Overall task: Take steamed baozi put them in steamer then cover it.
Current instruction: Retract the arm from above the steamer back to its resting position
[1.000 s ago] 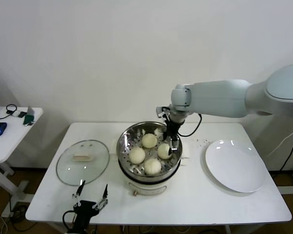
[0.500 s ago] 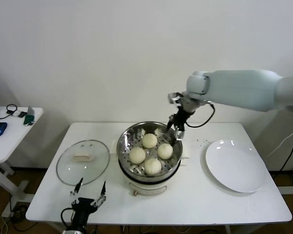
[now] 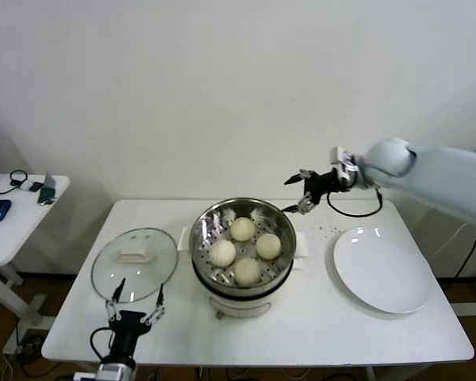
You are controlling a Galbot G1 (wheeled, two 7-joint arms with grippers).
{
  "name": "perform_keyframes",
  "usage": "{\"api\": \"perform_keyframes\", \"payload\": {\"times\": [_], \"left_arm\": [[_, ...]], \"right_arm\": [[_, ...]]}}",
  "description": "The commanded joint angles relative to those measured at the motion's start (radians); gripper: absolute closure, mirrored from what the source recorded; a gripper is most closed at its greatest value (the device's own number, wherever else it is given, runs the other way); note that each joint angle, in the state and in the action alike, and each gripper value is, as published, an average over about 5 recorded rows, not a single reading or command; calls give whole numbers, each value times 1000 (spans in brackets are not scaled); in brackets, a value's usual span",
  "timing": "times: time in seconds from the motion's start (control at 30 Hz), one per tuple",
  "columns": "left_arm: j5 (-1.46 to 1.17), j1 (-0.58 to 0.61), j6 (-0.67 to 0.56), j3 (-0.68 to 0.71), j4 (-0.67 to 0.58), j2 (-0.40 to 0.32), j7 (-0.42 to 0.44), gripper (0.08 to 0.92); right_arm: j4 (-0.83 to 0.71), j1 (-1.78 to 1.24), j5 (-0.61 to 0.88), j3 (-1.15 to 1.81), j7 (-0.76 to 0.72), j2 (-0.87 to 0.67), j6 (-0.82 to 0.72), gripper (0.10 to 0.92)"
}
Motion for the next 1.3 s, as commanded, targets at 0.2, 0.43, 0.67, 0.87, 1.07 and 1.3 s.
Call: {"api": "perform_keyframes", "payload": {"times": [0.2, 0.43, 0.67, 0.87, 1.07, 1.3], "left_arm": [[458, 5, 157, -24, -30, 3, -87, 177], [681, -7, 249, -12, -41, 12, -103, 177], [913, -44, 302, -14, -25, 43, -70, 177], [1070, -103, 310, -11, 16, 87, -23, 177], [1144, -171, 294, -7, 85, 131, 73, 177], [1150, -320, 245, 3, 263, 155, 98, 177]], "right_arm": [[130, -1224, -142, 1328, 392, -241, 168, 203], [150, -1564, -186, 1749, 435, -88, 183, 203], [188, -1790, -242, 1978, 428, 47, 186, 203], [236, -1924, -292, 2080, 420, 139, 159, 203], [265, -2028, -373, 2144, 407, 220, 141, 203], [273, -2094, -421, 2201, 384, 273, 143, 203]]}}
